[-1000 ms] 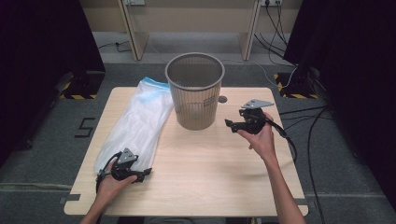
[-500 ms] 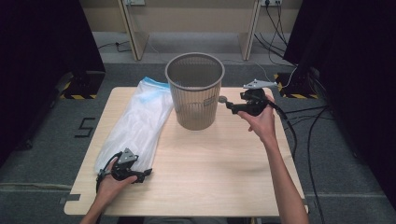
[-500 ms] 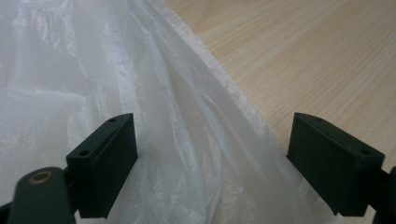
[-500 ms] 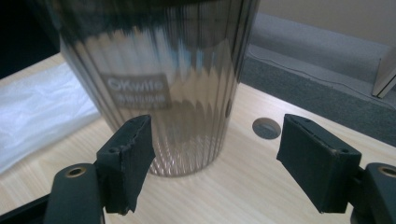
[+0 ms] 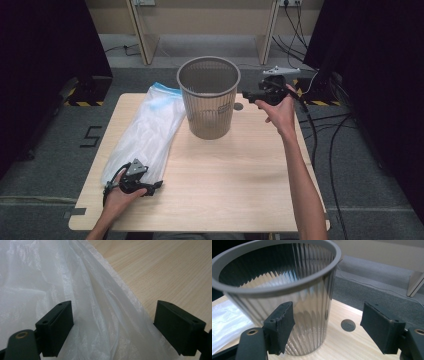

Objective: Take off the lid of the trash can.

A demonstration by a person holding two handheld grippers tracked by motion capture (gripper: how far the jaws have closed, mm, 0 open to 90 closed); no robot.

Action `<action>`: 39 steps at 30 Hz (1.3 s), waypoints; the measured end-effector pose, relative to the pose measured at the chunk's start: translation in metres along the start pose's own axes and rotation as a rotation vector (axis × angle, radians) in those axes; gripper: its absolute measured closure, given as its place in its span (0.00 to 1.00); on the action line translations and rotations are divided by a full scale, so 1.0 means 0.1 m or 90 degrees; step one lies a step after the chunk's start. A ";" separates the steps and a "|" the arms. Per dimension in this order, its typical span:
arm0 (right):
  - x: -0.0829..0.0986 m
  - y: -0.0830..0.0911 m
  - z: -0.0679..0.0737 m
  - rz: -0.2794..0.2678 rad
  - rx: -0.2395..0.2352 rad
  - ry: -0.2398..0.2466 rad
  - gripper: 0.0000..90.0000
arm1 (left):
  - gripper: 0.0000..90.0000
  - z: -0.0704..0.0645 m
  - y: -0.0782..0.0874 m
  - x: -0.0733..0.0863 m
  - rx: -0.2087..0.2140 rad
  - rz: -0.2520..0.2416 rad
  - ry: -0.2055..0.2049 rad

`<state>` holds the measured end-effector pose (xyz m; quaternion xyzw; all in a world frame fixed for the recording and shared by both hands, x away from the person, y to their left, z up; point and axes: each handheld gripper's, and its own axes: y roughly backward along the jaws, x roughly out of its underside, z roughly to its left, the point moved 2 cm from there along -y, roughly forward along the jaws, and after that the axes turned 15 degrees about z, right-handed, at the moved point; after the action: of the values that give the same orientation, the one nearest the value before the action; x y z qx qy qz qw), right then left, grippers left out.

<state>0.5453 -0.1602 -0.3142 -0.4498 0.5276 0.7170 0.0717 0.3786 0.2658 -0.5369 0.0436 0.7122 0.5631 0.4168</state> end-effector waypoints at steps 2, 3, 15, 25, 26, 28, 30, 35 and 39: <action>-0.06 -0.02 0.01 0.001 0.002 0.004 0.29 | 0.16 0.00 0.00 0.00 0.000 -0.001 0.001; -0.11 -0.03 0.01 -0.002 0.000 0.006 0.29 | 0.16 0.00 0.00 0.00 0.000 0.000 0.001; -0.57 -0.18 0.01 0.007 0.003 -0.021 0.27 | 0.16 0.00 0.00 0.00 0.000 0.001 0.001; -0.75 -0.42 -0.07 0.041 0.027 -0.025 0.45 | 0.16 0.00 0.00 0.00 0.000 0.001 0.000; -0.76 -0.44 -0.09 0.044 0.029 -0.024 0.46 | 0.16 0.00 0.00 0.00 0.000 0.001 0.000; -0.77 -0.48 -0.10 0.044 0.032 -0.028 0.51 | 0.16 0.00 0.00 0.00 0.000 0.002 -0.001; -0.78 -0.51 -0.11 0.046 0.032 -0.029 0.55 | 0.16 0.00 0.00 0.00 0.000 0.001 0.000; -0.81 -0.61 -0.13 0.060 0.032 -0.031 0.65 | 0.16 0.00 0.00 0.00 0.002 0.001 -0.002; -0.83 -0.68 -0.12 0.069 0.028 -0.028 0.70 | 0.16 0.00 0.00 0.00 0.003 0.001 -0.002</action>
<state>0.6403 -0.1099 -0.3020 -0.4033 0.5651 0.7177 0.0543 0.3784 0.2657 -0.5370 0.0458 0.7126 0.5618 0.4176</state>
